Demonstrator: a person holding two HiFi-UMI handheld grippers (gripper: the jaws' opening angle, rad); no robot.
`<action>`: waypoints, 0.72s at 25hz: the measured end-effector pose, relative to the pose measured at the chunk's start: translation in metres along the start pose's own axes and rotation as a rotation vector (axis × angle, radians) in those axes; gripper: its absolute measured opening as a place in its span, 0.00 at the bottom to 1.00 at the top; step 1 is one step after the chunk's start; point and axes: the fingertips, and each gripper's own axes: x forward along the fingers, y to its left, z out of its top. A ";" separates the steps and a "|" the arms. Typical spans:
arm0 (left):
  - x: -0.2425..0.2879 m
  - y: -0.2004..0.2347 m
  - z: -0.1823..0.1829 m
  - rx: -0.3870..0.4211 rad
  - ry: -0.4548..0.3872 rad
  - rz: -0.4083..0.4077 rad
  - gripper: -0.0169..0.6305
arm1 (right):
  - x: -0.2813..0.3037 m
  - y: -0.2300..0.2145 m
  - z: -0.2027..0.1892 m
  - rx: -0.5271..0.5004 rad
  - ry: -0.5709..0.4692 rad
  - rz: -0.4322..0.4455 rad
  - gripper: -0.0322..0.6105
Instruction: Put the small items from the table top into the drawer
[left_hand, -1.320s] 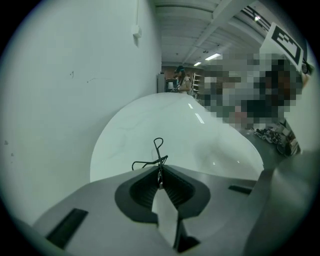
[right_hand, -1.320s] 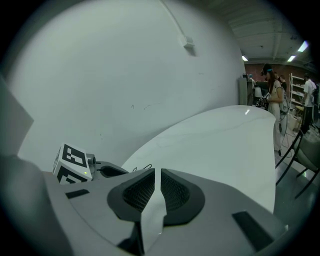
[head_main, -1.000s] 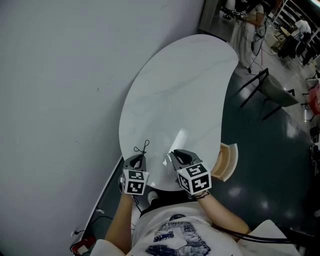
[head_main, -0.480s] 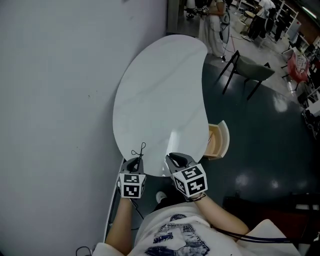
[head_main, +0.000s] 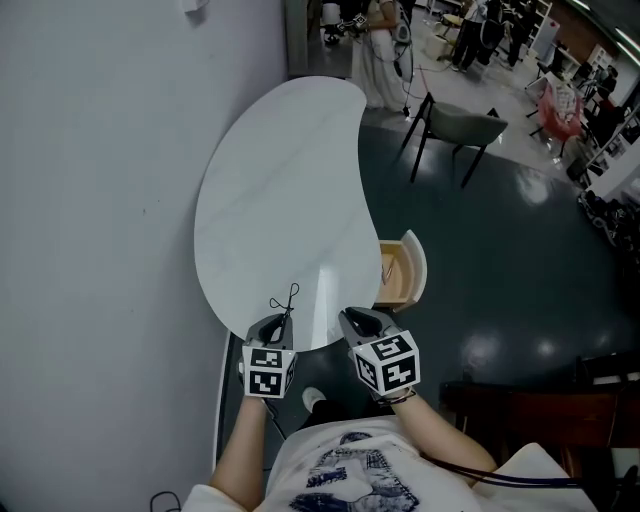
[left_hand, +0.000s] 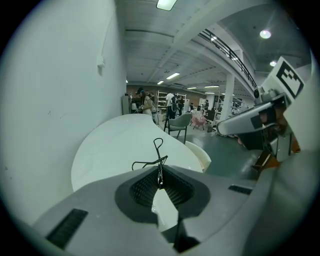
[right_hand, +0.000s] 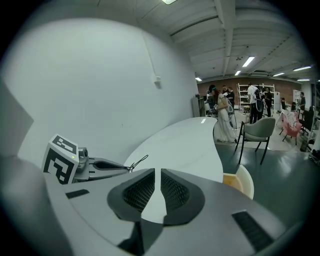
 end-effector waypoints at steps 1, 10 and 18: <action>0.003 -0.006 0.002 0.000 0.000 -0.001 0.09 | -0.004 -0.007 -0.001 0.003 -0.001 -0.002 0.13; 0.042 -0.087 0.033 0.044 0.012 -0.010 0.09 | -0.053 -0.092 -0.007 0.038 -0.015 -0.017 0.13; 0.087 -0.172 0.053 0.060 0.044 -0.012 0.09 | -0.097 -0.179 -0.015 0.069 -0.032 -0.013 0.12</action>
